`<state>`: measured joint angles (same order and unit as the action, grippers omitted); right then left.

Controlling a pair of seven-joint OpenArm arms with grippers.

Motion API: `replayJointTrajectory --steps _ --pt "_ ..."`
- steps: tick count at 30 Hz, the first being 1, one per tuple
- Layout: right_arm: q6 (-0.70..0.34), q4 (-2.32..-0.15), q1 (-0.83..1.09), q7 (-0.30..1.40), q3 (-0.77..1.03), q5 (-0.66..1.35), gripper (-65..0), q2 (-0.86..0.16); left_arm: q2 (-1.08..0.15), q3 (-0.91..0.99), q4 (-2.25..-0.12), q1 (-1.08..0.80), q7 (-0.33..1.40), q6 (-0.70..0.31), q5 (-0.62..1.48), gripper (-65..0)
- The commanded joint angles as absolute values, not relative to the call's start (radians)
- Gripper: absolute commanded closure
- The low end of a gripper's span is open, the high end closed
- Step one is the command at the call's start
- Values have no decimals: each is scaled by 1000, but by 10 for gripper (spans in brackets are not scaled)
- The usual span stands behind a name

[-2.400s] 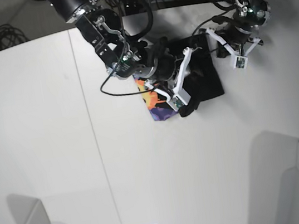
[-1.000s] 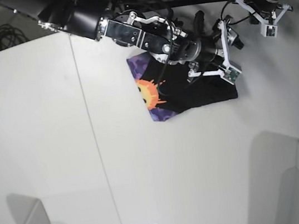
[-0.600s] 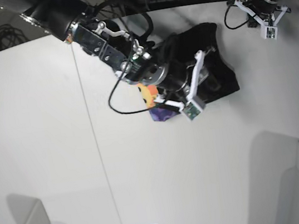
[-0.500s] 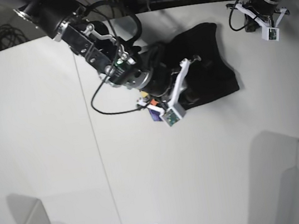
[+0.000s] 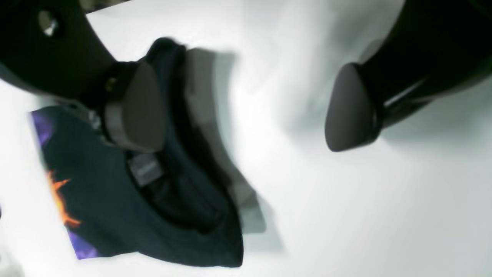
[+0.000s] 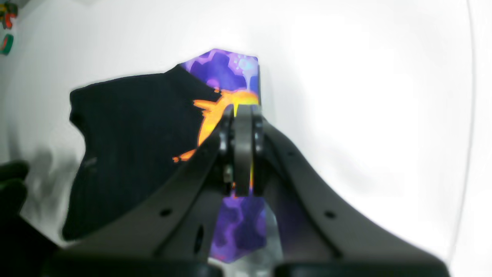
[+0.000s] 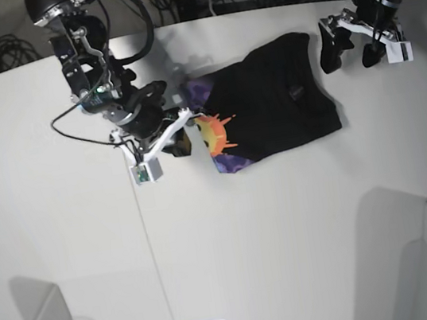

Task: Fold the T-shirt properly
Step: 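Release the right gripper and pull the bundle edge with the left gripper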

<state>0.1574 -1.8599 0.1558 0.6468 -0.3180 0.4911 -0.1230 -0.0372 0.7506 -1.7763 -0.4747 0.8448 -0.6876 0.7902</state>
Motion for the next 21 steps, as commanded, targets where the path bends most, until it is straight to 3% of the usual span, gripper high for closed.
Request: replayJointTrajectory --steps 1,13,21 --pt "153 -1882 153 624 -312 490 0 -133 -41 756 -1778 -467 825 -698 826 -647" --pt "153 -1888 216 624 -306 490 0 -168 -36 587 -1610 -375 822 -694 934 -647" --pt "153 -1888 239 621 -303 490 0 -203 -36 555 -1526 -309 822 -599 932 -645"
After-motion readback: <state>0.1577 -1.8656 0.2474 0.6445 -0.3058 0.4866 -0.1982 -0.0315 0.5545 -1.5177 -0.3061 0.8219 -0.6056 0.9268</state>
